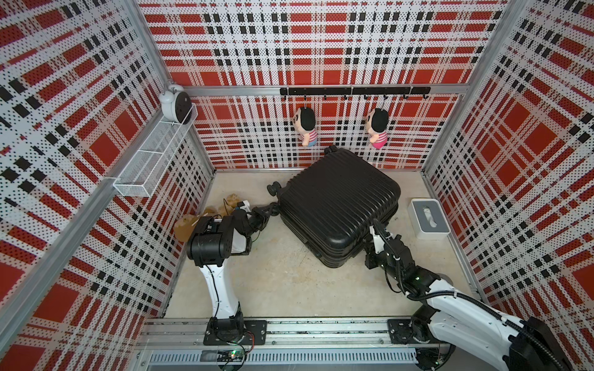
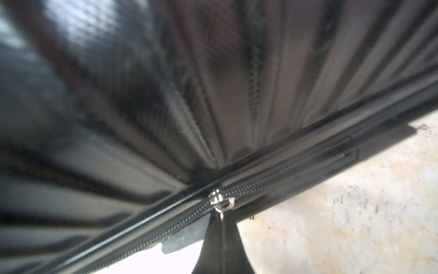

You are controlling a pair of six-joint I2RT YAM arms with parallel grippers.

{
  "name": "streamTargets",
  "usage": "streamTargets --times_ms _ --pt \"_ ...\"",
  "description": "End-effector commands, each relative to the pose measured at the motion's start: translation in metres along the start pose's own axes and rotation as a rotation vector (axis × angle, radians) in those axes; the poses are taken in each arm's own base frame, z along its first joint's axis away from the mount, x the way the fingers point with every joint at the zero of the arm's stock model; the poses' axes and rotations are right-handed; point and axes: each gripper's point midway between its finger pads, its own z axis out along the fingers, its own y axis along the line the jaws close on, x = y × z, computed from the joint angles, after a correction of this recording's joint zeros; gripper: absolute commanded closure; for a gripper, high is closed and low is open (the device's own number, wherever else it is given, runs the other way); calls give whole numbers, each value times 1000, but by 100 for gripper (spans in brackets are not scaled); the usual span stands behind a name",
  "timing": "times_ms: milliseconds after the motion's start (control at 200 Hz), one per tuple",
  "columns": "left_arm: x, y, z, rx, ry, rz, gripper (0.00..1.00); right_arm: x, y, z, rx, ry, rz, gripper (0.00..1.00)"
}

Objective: Open the suitcase zippers
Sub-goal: Adjust the suitcase at the center of the board, then unzip the zipper on the suitcase.

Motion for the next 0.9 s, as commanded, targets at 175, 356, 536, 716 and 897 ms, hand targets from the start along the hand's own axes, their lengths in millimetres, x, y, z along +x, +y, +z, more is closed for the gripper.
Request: streamTargets --times_ms 175,356,536,716,897 --pt "48 -9 -27 15 73 48 100 -48 0 23 -89 -72 -33 100" --pt "53 -2 -31 19 63 17 100 -40 10 23 -150 -34 -47 100" --pt "55 0 -34 18 59 9 100 -20 17 5 -205 -3 -54 100" --pt "55 3 -35 15 56 5 100 -15 25 -8 -258 -17 -33 100" --pt "56 2 -34 17 58 3 100 -8 40 -14 -305 -3 -69 100"
